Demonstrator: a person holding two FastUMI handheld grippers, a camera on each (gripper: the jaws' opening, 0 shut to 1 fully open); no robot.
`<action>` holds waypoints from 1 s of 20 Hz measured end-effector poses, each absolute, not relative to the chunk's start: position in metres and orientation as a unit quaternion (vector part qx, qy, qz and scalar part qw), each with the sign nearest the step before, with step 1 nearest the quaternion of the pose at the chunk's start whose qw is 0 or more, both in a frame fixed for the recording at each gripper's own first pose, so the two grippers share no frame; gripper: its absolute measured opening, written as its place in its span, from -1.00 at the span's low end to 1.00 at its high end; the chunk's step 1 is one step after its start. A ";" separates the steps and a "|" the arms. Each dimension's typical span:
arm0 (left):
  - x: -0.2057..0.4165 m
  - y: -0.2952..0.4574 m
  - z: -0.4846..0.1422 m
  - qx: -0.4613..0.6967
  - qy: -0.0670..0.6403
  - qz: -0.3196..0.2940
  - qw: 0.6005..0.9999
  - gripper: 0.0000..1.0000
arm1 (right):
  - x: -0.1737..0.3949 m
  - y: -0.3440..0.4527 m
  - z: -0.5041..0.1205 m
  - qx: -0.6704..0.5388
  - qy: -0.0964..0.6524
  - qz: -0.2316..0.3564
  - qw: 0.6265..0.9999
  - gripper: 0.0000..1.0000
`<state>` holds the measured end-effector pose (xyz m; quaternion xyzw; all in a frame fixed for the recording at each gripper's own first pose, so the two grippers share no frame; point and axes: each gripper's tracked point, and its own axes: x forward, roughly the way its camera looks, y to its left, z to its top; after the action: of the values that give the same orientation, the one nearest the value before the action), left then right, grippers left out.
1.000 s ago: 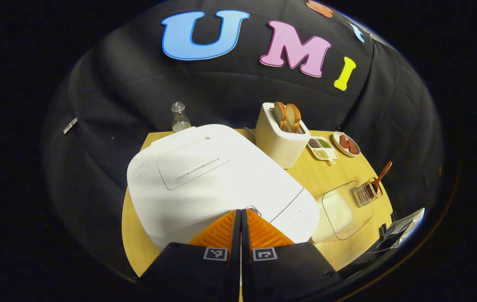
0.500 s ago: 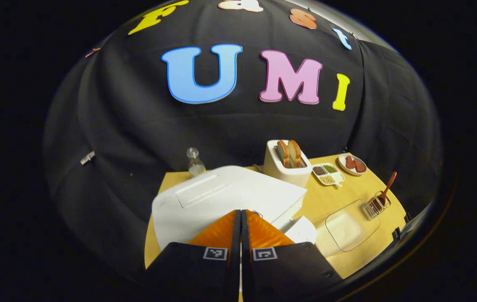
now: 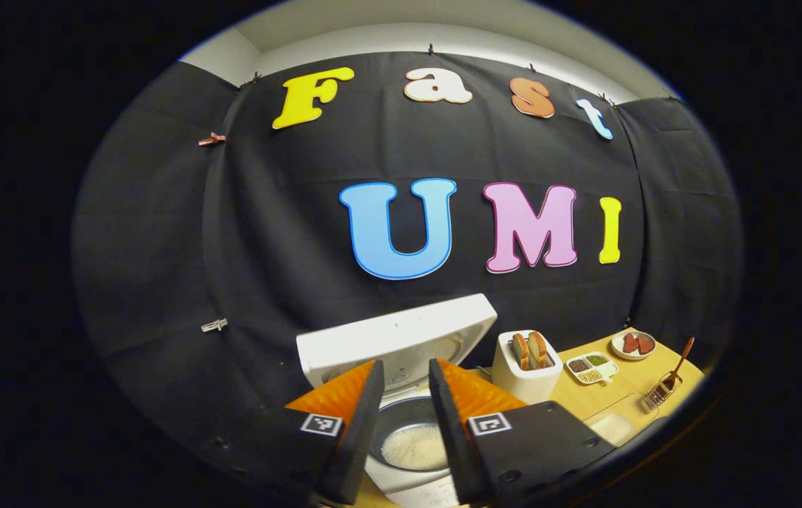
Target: Close the left gripper, press the button to open the rice cooker; take a wooden spoon from the chopstick holder with the right hand, scoop a spoonful of rice and pour it into the rice cooker, then put the wooden spoon back into the chopstick holder.
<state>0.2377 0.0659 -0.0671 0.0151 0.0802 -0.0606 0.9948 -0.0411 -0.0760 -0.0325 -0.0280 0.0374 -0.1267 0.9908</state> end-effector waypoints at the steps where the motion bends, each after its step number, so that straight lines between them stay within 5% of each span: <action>1: 0.230 0.064 -0.066 0.005 0.081 -0.060 0.995 0.38 | -0.043 -0.075 -0.034 -0.026 0.039 -0.123 0.991 0.95; 2: 0.221 0.061 -0.065 -0.005 0.076 -0.058 0.995 0.75 | -0.044 -0.073 -0.034 -0.024 0.040 -0.118 0.992 0.94; 4: 0.201 0.057 -0.057 -0.015 0.062 -0.052 0.997 0.93 | -0.046 -0.076 -0.034 -0.018 0.042 -0.113 0.993 0.94; 13: 0.111 -0.009 -0.039 -0.021 0.025 -0.049 0.998 0.94 | -0.023 -0.109 -0.093 0.065 0.109 -0.055 0.990 0.95; 20: 0.107 -0.073 -0.042 -0.017 0.013 -0.070 0.997 0.94 | 0.019 -0.138 -0.159 0.125 0.149 -0.049 0.980 0.93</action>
<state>0.1065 -0.0727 -0.0424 -0.0173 0.0126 -0.0696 0.9973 0.0194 -0.1381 -0.1589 0.1251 0.1486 -0.0489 0.9797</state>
